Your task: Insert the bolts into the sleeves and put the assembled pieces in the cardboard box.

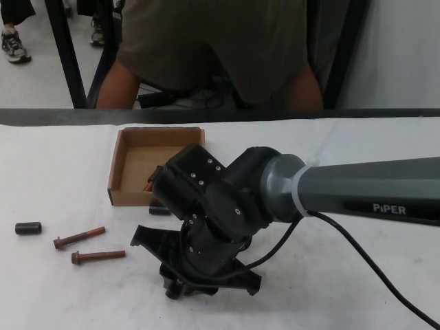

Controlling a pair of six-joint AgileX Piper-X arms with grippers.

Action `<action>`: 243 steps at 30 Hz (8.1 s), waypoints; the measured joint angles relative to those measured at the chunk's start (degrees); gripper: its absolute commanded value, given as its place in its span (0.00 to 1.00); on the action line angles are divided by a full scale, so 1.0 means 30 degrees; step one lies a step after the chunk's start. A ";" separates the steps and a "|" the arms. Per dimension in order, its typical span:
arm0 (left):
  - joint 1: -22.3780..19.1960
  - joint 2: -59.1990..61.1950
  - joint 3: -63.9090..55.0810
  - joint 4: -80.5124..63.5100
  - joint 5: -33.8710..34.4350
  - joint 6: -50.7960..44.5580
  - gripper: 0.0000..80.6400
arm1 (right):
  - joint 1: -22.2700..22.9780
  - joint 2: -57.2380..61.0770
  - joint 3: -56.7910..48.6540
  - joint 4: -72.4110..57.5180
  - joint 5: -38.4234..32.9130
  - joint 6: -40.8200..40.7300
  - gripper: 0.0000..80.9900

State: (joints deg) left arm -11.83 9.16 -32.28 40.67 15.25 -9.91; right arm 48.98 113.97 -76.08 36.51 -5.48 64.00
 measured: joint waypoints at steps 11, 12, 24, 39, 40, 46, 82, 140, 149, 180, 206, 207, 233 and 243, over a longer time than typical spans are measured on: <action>0.0000 0.0000 0.0000 0.0000 -0.0024 0.0403 0.25 | -0.0009 0.0122 0.0000 -0.0872 0.0433 0.0454 0.23; 0.0000 0.0000 0.0000 0.0000 -0.0024 0.0395 0.25 | -0.0009 0.0122 0.0000 -0.0872 0.0433 0.0454 0.22; 0.0000 0.0000 0.0000 0.0000 -0.0049 0.0395 0.25 | -0.0009 0.0256 -0.0052 -0.0872 0.0214 0.0454 0.22; 0.0000 0.0000 0.0000 0.0000 -0.0497 0.0411 0.25 | -0.0009 0.0218 -0.0166 -0.0766 -0.1329 -0.1774 0.00; 0.0000 0.0000 0.0000 0.0000 -0.0497 0.0411 0.25 | -0.0009 0.0075 -0.0171 -0.0560 -0.1326 -0.2138 0.00; 0.0000 0.0000 0.0000 0.0000 -0.0497 0.0411 0.25 | -0.0009 -0.1483 -0.0171 0.0958 -0.1279 -0.5097 0.00; -0.4312 2.1518 -0.4119 -0.6456 0.1909 1.6055 0.46 | -0.0009 -1.9871 0.9560 0.6026 0.1420 -1.2817 0.00; -0.7310 3.5103 -1.4160 -0.1616 -0.1334 2.3659 0.43 | -0.0009 -2.1451 0.9702 0.6594 0.1420 -1.4848 0.00; -0.7169 3.5097 -1.4160 -0.1612 -0.1630 2.3844 0.42 | -0.0009 -2.1451 0.9702 0.6594 0.1420 -1.4848 0.00; -0.7859 2.7841 -1.3266 0.2150 -0.2016 1.2997 0.01 | -0.0009 -2.1451 0.9702 0.6514 0.0969 -1.5797 0.00; -0.1213 1.1015 0.0649 -1.1719 0.8545 -0.5318 0.01 | 0.2216 -1.5313 0.9830 -0.6916 -0.5182 -1.3710 0.00; -0.1213 1.0757 0.0876 -1.1903 0.8536 -0.5707 0.01 | 0.2216 -1.5142 0.9830 -0.7497 -0.5356 -1.3572 0.00; -0.1213 0.9426 0.1540 -1.2990 0.8536 -0.8762 0.01 | 0.2264 -1.4873 0.9830 -1.1676 -0.5240 -1.3610 0.00; -0.1213 0.9426 0.1540 -1.2990 0.8536 -0.9513 0.01 | 0.2264 -1.4873 0.9830 -1.2022 -0.4857 -1.3601 0.00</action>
State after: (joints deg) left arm -15.47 37.44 -27.66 1.70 40.86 -38.45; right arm 55.77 69.35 -46.59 0.44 -20.06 23.20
